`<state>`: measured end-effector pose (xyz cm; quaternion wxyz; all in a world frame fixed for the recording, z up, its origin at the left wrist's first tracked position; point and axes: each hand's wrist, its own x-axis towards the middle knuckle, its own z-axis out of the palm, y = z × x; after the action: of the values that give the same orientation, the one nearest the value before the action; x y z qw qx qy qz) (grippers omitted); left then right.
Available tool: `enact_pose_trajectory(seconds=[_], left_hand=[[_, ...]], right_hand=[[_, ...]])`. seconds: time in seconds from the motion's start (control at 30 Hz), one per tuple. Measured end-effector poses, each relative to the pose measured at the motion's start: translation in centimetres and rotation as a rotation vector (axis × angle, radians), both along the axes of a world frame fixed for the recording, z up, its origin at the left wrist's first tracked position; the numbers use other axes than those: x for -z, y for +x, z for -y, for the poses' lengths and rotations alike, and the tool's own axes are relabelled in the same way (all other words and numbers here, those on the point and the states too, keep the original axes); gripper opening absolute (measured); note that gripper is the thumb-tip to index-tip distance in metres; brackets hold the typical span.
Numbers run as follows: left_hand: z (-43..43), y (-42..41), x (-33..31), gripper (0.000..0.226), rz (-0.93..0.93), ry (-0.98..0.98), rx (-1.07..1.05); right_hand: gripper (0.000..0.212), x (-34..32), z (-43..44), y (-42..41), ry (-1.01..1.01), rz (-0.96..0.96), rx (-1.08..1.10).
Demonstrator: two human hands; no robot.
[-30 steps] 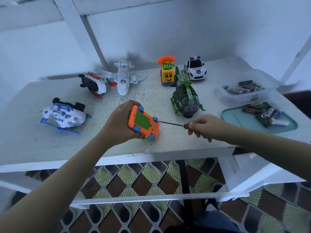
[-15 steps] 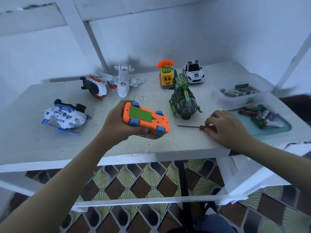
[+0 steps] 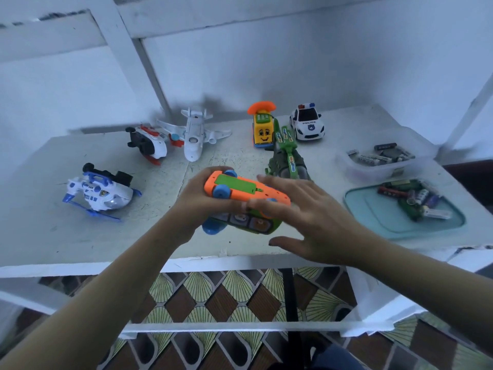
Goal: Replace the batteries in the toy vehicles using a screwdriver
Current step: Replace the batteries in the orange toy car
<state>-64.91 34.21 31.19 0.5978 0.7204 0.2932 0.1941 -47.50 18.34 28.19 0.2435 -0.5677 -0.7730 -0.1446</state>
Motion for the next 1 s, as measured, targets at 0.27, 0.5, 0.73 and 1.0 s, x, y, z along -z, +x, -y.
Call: enact_pose_trajectory(seconds=[0.27,0.5,0.73,1.0], left_hand=[[-0.5,2.0,-1.3,0.1,0.005,-0.141,0.044],[-2.5,2.1,-1.4,0.066,0.328,-0.526,0.063],[-2.5,3.6,0.2,0.103,0.466,-0.508,-0.039],[-5.7,3.4,1.2,0.045,0.207,-0.356,-0.225]], right_hand=[[0.059,-2.1,-2.2,3.3,-0.017,0.1,-0.143],[0.066,-4.9,-3.7,3.0,-0.09,-0.81,-0.088],[0.049,-4.7,-7.5,0.1,-0.248,-1.469,-0.054],[0.041,0.1,-12.0,-0.9,-0.325,-1.21,0.176]])
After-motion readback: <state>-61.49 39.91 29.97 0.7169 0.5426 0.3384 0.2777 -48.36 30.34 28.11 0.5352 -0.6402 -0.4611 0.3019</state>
